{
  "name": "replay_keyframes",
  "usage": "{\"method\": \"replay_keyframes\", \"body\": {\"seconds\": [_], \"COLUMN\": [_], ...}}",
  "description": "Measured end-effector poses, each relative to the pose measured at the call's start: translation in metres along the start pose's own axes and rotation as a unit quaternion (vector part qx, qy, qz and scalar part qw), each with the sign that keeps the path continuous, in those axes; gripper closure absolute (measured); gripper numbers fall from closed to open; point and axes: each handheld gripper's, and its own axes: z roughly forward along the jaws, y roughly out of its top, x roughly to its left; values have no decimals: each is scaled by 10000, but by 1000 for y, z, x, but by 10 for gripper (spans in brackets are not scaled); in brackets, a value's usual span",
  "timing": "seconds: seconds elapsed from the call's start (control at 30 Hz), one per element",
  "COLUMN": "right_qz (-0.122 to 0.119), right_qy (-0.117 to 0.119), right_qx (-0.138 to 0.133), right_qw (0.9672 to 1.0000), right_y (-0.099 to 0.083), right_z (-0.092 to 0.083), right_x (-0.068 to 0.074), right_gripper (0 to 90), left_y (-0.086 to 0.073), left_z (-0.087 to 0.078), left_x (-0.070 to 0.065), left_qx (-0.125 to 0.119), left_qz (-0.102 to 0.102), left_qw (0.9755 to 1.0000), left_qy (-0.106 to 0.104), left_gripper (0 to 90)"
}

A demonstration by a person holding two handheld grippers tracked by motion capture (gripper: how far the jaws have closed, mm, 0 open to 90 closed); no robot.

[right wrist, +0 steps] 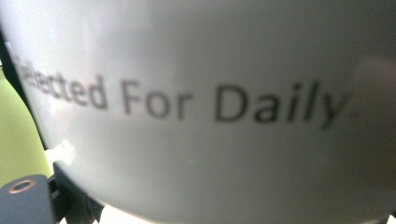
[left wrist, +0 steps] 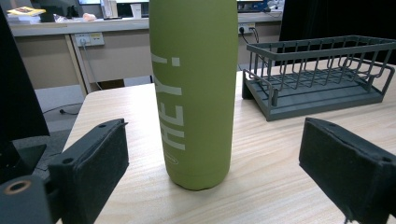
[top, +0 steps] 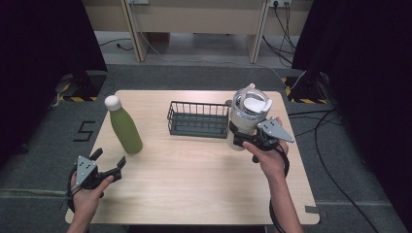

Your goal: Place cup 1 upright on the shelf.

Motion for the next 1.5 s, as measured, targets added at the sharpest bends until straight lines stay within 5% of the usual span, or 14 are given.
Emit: {"method": "replay_keyframes", "body": {"seconds": [1.5], "right_qz": [-55], "right_qy": [-64], "right_qx": [-166], "right_qw": [9998], "right_y": [20], "right_z": [39], "right_x": [8], "right_gripper": [92], "left_y": [-1], "left_z": [1], "left_x": [-1], "left_qx": [12], "left_qz": [-21], "left_qw": [10000], "left_qy": [-27], "left_gripper": [82]}}
